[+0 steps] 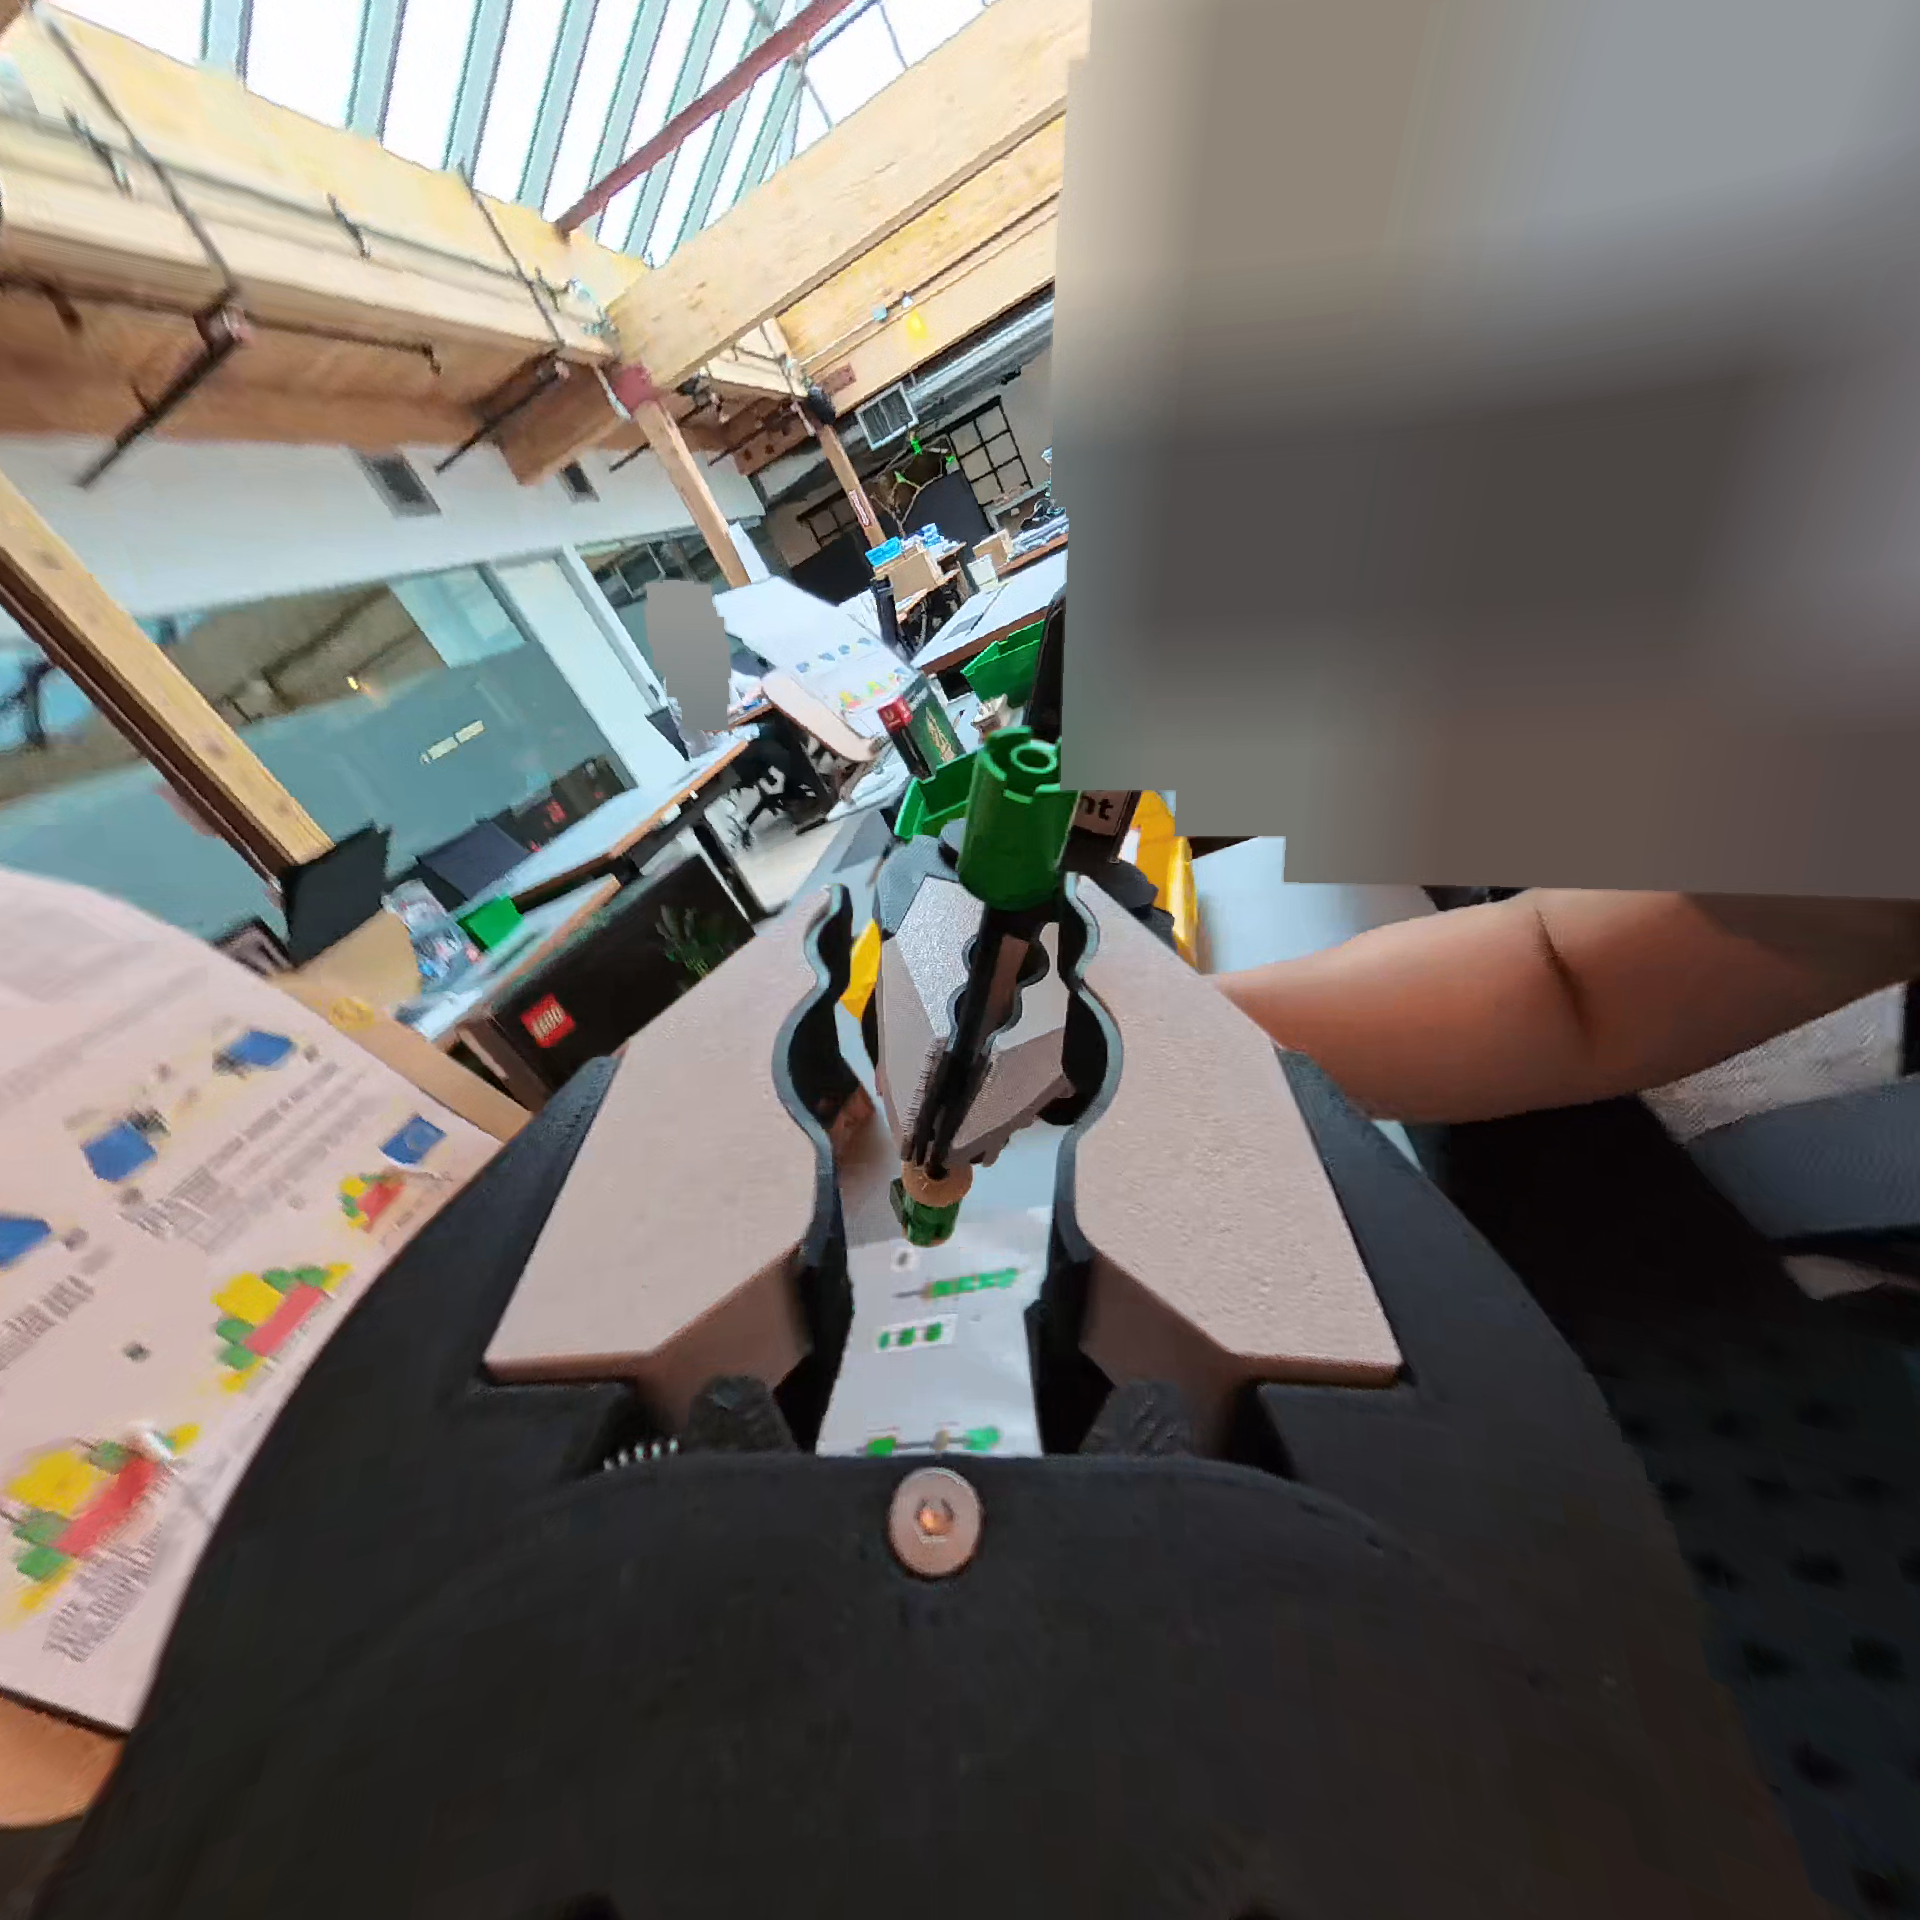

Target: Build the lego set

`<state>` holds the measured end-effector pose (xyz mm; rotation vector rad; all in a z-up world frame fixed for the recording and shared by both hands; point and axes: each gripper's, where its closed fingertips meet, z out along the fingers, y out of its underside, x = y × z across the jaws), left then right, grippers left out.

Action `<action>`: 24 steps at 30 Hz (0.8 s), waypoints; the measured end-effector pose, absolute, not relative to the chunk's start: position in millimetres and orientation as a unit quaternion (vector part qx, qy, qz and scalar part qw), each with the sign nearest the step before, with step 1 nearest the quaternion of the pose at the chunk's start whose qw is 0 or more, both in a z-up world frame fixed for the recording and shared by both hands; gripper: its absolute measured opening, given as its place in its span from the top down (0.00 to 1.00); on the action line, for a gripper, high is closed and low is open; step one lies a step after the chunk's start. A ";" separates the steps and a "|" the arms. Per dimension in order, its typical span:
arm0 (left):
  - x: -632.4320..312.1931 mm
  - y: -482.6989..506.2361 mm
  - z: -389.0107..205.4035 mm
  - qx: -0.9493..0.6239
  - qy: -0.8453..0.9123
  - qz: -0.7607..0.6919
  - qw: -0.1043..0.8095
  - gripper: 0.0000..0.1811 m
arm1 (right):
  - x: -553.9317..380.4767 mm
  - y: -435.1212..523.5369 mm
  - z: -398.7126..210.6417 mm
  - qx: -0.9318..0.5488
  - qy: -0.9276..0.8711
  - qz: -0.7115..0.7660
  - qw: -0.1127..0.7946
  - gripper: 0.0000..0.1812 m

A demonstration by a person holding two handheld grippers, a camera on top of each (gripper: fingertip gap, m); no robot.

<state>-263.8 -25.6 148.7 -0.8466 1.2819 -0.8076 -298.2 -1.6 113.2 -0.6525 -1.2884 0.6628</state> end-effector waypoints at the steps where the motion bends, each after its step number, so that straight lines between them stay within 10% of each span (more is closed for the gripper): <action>1: -263.9 -33.6 150.3 -0.355 0.573 -0.339 0.656 0.81 | -298.2 -4.4 114.6 -0.284 -0.581 0.289 0.705 1.00; 24: -272.0 -26.7 159.4 -0.388 0.547 -0.327 0.666 0.93 | -312.9 8.8 97.1 -0.354 -0.568 0.342 0.660 1.00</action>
